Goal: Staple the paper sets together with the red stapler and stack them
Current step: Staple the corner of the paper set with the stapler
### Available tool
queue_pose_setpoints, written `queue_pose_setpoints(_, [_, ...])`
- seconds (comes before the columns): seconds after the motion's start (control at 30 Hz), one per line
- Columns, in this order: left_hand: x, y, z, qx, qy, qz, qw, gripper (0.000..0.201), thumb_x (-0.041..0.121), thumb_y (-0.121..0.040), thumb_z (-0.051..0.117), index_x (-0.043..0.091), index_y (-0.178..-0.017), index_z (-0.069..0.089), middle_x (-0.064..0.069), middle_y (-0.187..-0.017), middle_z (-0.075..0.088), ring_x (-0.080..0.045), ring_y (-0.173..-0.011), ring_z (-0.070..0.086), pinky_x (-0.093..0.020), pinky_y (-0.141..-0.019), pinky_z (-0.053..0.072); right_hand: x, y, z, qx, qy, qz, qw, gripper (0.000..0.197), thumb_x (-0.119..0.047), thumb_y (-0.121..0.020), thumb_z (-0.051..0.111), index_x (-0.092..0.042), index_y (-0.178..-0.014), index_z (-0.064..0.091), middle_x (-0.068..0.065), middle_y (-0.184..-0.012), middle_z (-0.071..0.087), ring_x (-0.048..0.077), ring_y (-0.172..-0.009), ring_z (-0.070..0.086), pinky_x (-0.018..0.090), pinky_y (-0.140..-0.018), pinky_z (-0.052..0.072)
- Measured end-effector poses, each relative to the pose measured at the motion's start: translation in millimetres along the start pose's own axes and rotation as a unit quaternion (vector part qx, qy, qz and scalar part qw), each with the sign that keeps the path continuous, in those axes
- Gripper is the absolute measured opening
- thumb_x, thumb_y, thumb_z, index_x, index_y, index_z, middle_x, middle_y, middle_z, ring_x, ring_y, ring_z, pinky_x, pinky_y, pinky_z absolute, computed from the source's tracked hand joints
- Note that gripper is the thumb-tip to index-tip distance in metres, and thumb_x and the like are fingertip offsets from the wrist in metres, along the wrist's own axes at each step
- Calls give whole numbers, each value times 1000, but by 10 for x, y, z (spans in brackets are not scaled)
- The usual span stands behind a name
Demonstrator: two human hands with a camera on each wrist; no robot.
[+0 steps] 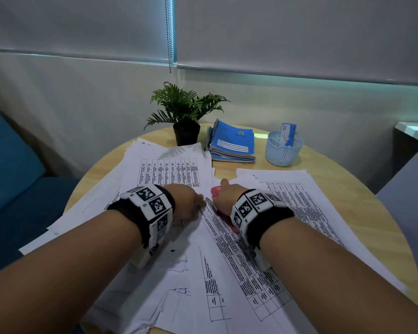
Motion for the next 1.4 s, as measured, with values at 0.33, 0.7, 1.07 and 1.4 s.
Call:
queue_pose_setpoints(0.33, [40, 63, -83, 7, -9, 16, 1000, 44, 25, -94, 46, 23, -137, 45, 1, -137, 51, -20, -122, 47, -28, -98, 37, 100, -58, -1, 10, 133, -68, 989, 42, -34, -97, 51, -11, -130, 38, 6, -121, 52, 28, -107, 57, 37, -88, 47])
queue_pose_setpoints(0.7, [17, 64, -74, 12, 10, 9, 1000, 44, 26, -92, 47, 25, -136, 46, 4, -138, 50, -19, -122, 48, -28, -99, 37, 104, -158, 0, 43, 179, -64, 981, 32, -33, -97, 48, -13, -123, 46, 4, -105, 58, 25, -92, 62, 35, -77, 52])
queue_pose_setpoints(1.07, [46, 46, -62, -4, -9, 11, 1000, 47, 25, -94, 45, 24, -140, 40, 3, -139, 48, -19, -123, 46, -27, -98, 36, 141, -94, -54, 3, 174, -66, 983, 29, -34, -98, 45, -24, -72, 37, 1, -80, 52, 19, -71, 52, 34, -73, 48])
queue_pose_setpoints(1.4, [-177, -66, -253, 19, 34, -65, 997, 59, 47, -88, 56, 18, -138, 44, -2, -139, 48, -20, -124, 47, -34, -103, 39, 793, 333, -188, -17, 161, 8, 987, 38, -50, -97, 35, -18, -108, 51, 0, -85, 55, 26, -99, 60, 39, -86, 49])
Point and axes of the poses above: each hand's wrist, its own y-axis away from the middle knuckle, its own z-axis out of the palm, x = y × z, the point moved 7 cm from there along -y, towards the middle knuckle
